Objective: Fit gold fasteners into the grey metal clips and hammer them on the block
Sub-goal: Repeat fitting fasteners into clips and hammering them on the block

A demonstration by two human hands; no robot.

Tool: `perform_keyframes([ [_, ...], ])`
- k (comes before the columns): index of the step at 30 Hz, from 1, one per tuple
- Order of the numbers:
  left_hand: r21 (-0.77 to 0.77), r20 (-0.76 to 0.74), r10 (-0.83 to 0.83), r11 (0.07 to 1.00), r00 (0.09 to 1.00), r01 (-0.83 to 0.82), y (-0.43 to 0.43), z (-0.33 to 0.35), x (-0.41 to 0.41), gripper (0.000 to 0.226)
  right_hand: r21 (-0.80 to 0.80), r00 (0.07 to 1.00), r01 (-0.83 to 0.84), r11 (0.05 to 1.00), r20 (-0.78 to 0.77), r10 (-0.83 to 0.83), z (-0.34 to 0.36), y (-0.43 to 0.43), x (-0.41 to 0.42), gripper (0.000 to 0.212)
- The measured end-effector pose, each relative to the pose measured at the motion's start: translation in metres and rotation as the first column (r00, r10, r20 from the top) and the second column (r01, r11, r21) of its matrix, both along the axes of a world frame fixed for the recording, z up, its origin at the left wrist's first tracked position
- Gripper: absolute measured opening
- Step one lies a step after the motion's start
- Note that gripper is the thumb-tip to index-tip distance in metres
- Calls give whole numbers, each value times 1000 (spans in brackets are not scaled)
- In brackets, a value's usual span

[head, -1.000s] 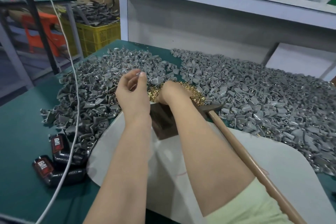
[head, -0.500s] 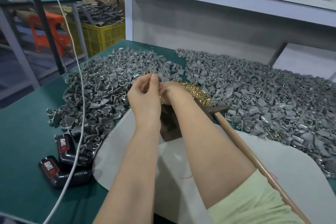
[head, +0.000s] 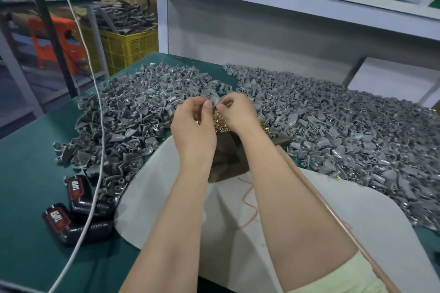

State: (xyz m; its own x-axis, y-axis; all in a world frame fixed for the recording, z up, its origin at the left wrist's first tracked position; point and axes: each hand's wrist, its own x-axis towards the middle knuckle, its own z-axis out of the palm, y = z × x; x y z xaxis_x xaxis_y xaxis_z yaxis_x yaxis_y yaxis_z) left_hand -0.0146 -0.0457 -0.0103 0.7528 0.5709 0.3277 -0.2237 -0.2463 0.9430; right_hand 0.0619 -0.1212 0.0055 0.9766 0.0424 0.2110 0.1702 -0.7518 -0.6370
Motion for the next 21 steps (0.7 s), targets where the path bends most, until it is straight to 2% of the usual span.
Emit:
perform_keyframes([
  [2,132,-21,-1,991,1000,4,0,-2,0,6,265,1000,13,964,-20,-8,5,-13,-9,12],
  [4,278,-75,-42,959,996,61,-3,-5,0,11,535,995,45,844,-95,7,7,-33,-22,17],
  [7,491,-242,-101,845,965,212,-13,-10,1,12,695,989,76,715,-145,36,6,-64,-45,13],
  [9,549,-338,-91,790,937,274,-17,-12,0,13,695,988,90,713,-154,26,3,-77,-56,15],
  [11,570,-385,-75,765,920,300,-18,-13,0,14,648,991,83,757,-136,7,-2,-84,-62,19],
  [14,577,-403,-64,756,913,308,-18,-11,0,14,611,995,62,789,-96,-3,-6,-82,-67,17],
  [18,598,-420,-64,731,905,329,-16,-11,-1,14,616,999,25,787,-45,4,-9,-77,-67,13],
  [19,601,-422,-70,725,904,336,-16,-11,-1,14,554,1000,10,833,-5,-9,-11,-76,-65,13],
  [21,603,-425,-78,719,902,346,-17,-11,-1,13,315,997,-10,949,80,-16,-15,-74,-64,9],
])
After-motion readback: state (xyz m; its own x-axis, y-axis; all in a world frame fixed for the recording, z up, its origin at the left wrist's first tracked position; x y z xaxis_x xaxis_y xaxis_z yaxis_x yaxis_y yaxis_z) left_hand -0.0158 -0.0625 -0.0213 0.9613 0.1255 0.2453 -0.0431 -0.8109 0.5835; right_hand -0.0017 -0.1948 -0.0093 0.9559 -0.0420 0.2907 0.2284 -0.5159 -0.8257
